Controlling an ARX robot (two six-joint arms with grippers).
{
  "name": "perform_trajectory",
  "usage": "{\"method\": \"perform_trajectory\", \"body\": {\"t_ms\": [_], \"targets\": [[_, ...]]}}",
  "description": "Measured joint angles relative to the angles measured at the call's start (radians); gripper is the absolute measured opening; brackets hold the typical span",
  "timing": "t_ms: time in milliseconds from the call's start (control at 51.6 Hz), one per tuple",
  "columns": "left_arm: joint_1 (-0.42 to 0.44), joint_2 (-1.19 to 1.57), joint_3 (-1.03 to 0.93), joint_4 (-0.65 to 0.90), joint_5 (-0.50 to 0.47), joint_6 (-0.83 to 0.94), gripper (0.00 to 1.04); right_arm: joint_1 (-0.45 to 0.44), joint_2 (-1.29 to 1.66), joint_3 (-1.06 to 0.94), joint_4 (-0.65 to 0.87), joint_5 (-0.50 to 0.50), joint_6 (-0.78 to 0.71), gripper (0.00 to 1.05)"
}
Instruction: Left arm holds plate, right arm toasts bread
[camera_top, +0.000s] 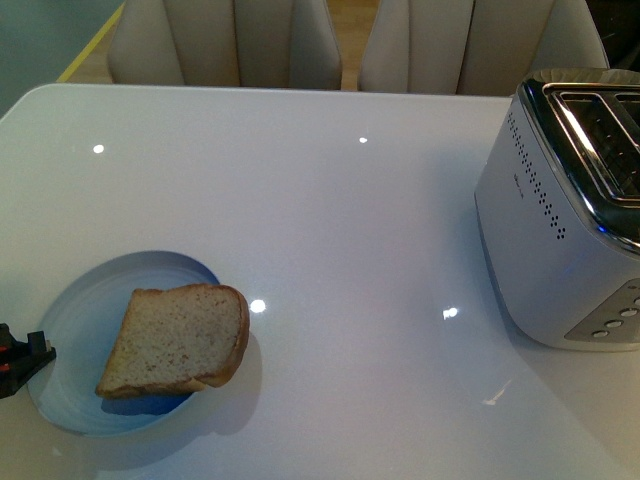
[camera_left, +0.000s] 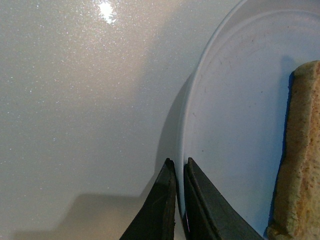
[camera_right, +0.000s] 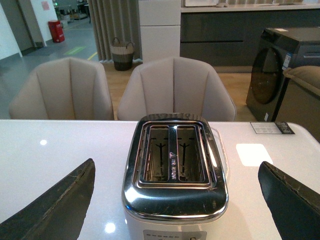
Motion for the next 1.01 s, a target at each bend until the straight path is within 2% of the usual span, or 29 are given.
{"method": "perform_trajectory", "body": {"t_ms": [368, 813, 1007], "targets": [[0.021, -0.086, -0.039, -0.021, -0.009, -0.016, 0.03, 0.0, 0.0, 0.0, 0.0, 0.0, 0.0, 0.96], [0.036, -0.317, -0.047, -0.222, -0.034, 0.01, 0.03, 0.0, 0.0, 0.0, 0.0, 0.0, 0.0, 0.96], [0.014, -0.436, -0.047, -0.321, -0.036, -0.008, 0.03, 0.0, 0.0, 0.0, 0.0, 0.0, 0.0, 0.96]]}}
